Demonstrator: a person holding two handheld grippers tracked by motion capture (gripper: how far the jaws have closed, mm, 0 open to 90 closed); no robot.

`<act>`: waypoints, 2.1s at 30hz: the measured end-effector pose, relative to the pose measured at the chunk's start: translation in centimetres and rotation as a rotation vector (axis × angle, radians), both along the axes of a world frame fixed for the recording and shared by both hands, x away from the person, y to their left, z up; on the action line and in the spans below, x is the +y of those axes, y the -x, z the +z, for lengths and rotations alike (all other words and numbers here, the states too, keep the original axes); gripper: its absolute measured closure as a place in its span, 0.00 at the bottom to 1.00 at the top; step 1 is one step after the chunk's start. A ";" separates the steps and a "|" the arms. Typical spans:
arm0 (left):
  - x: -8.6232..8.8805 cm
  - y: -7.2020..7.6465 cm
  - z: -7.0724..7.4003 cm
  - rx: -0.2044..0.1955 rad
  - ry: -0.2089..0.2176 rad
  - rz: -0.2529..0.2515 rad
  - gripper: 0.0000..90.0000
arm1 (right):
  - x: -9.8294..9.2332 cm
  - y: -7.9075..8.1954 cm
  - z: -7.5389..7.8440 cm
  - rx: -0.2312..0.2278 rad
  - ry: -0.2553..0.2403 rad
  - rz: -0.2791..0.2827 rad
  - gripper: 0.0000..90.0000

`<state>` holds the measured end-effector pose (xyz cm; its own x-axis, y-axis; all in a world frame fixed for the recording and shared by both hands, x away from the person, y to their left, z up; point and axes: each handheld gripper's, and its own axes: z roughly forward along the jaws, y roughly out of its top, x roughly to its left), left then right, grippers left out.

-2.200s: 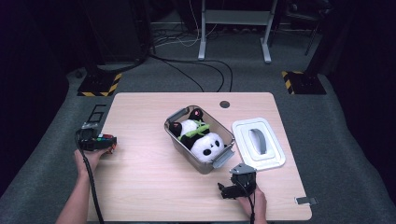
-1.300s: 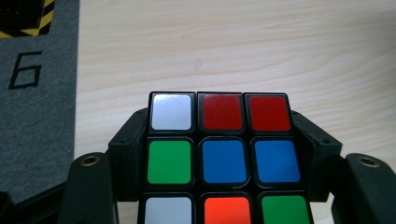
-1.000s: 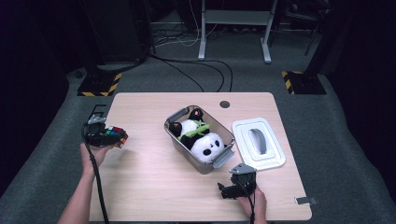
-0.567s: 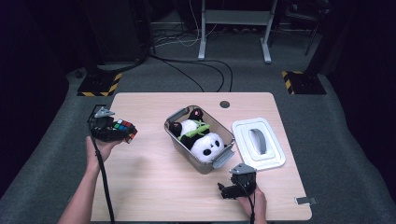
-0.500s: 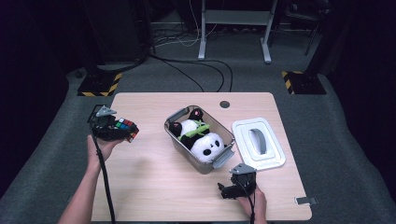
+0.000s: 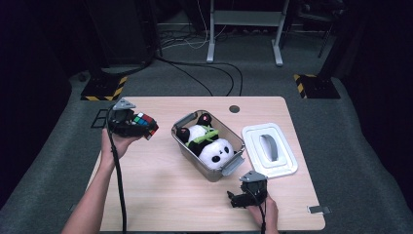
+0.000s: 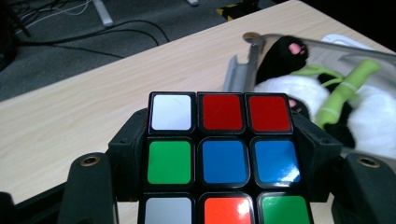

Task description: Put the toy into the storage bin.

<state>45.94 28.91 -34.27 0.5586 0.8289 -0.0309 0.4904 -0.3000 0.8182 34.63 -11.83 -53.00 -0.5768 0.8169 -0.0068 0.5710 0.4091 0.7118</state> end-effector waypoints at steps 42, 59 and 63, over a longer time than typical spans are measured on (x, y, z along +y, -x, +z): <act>-13.0 -7.2 -2.3 0.108 -0.082 -0.224 0.28 | 0.0 0.0 0.0 -0.003 -0.005 -0.007 0.00; -12.5 -6.4 -2.7 0.067 -0.117 -0.193 0.55 | 0.1 0.0 0.0 0.000 -0.005 -0.006 0.00; -12.8 -6.5 -2.9 0.073 -0.148 -0.210 0.55 | 0.1 0.0 0.0 0.000 -0.005 -0.004 0.00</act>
<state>52.46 16.07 -37.18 0.7197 0.6934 0.0354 0.4608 -0.5152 0.7226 34.60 -11.78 -53.01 -0.5732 0.8194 -0.0033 0.5725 0.4034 0.7138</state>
